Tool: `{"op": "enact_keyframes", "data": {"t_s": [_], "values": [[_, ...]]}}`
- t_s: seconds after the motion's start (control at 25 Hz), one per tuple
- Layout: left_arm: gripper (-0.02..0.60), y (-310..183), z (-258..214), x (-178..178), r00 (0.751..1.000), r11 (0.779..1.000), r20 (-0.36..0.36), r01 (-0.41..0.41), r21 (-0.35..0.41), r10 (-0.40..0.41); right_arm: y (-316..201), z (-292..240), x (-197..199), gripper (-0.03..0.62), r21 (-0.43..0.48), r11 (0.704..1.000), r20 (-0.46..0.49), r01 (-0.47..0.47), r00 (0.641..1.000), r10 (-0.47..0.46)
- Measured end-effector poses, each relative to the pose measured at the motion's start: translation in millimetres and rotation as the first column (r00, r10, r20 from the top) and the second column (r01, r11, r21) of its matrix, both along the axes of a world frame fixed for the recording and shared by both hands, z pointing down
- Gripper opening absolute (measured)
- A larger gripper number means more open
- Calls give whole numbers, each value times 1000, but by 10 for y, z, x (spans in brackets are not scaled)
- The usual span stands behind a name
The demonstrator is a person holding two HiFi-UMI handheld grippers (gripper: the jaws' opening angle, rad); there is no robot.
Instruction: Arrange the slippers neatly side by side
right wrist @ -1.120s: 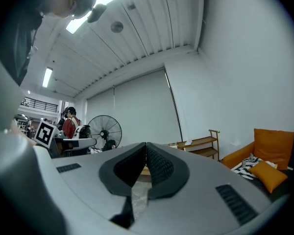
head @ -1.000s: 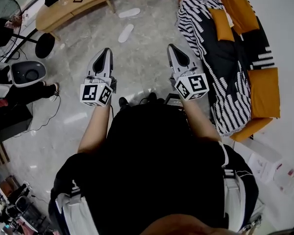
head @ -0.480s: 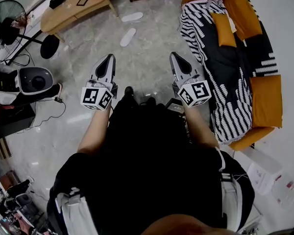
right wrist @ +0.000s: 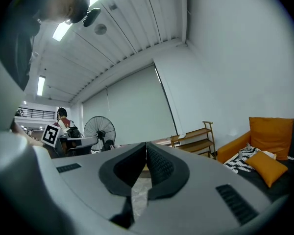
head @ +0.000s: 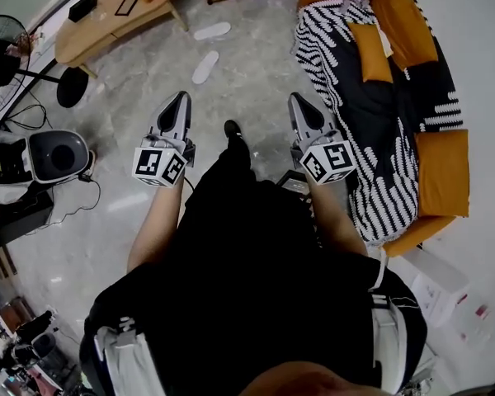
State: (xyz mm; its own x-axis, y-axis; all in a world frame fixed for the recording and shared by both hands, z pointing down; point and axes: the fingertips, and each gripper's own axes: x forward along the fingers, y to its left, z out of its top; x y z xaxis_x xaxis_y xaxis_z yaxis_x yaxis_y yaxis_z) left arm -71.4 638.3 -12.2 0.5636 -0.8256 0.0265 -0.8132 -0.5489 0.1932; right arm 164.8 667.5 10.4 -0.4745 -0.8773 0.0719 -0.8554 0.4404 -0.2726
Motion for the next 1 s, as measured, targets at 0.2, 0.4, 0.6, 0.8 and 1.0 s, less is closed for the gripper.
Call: {"op": "enact_keyframes", "data": {"t_s": [0.2, 0.4, 0.6, 0.8, 1.0], "values": [[15, -465, 89, 76, 998, 1000, -56, 0, -19, -1, -546, 149, -39, 31, -47, 998, -38, 33, 999, -35], [15, -1207, 126, -76, 997, 999, -75, 31, -31, -33, -1336, 80, -246, 31, -47, 996, -51, 81, 995, -83], [15, -1982, 139, -159, 995, 998, -89, 45, -45, -49, -2081, -46, -354, 31, -42, 991, -79, 126, 988, -129], [15, -2615, 130, -141, 995, 999, -93, 27, -31, -30, -2693, -28, -285, 31, -51, 994, -86, 99, 991, -103], [15, -3072, 163, -119, 994, 998, -94, 48, -36, -52, -3112, -8, -255, 31, -51, 993, -79, 110, 990, -114]]}}
